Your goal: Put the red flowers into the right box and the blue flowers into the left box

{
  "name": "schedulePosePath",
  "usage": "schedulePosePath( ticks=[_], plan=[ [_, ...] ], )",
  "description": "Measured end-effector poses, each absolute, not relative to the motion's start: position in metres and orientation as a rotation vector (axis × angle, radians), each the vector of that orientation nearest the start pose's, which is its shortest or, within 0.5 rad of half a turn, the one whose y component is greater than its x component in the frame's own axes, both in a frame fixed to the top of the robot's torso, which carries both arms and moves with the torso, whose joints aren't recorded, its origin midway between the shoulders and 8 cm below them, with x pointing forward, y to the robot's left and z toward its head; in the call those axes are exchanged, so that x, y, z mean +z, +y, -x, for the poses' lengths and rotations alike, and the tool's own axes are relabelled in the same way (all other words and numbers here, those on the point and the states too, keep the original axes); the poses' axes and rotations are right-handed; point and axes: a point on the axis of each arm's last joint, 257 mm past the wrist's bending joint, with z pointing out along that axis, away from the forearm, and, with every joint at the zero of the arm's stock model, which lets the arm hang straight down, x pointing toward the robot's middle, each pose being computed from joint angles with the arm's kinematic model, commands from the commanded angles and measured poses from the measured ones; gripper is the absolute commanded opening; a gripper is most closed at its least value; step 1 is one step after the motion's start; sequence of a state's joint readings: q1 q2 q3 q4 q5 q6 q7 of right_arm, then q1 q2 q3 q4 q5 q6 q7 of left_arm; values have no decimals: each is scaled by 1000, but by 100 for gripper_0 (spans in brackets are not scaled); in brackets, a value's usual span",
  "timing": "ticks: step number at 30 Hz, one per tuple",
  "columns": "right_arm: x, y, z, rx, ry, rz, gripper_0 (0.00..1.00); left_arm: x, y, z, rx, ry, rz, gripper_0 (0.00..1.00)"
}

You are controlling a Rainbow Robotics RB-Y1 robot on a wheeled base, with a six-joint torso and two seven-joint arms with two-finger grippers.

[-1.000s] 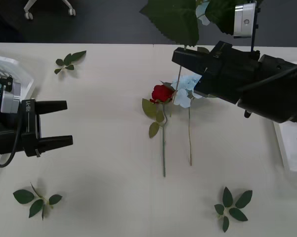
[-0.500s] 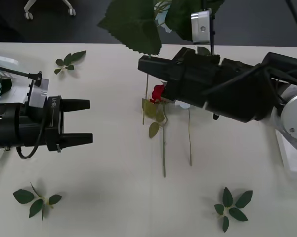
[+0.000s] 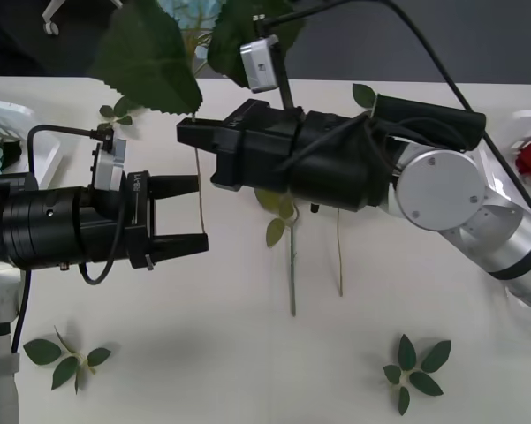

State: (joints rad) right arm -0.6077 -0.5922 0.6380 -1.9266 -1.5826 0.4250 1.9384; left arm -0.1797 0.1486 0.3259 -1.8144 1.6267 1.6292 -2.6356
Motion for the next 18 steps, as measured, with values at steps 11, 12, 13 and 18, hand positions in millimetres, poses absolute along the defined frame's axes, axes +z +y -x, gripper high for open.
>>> schedulePosePath(
  ticks=[11, 12, 13, 18],
  plan=[
    [-36, 155, -421, 1217, 1507, 828, 0, -123, 62, -367, -1078, 1405, -1070, 16],
    [-36, 157, -423, 1215, 1509, 826, 0, -123, 62, -367, -1077, 1406, -1070, 9],
    [-37, 158, -424, 1215, 1512, 823, 0, -124, 62, -368, -1074, 1411, -1071, 5],
    [-40, 158, -429, 1213, 1522, 814, 0, -127, 63, -369, -1067, 1420, -1073, 0]
  ],
)
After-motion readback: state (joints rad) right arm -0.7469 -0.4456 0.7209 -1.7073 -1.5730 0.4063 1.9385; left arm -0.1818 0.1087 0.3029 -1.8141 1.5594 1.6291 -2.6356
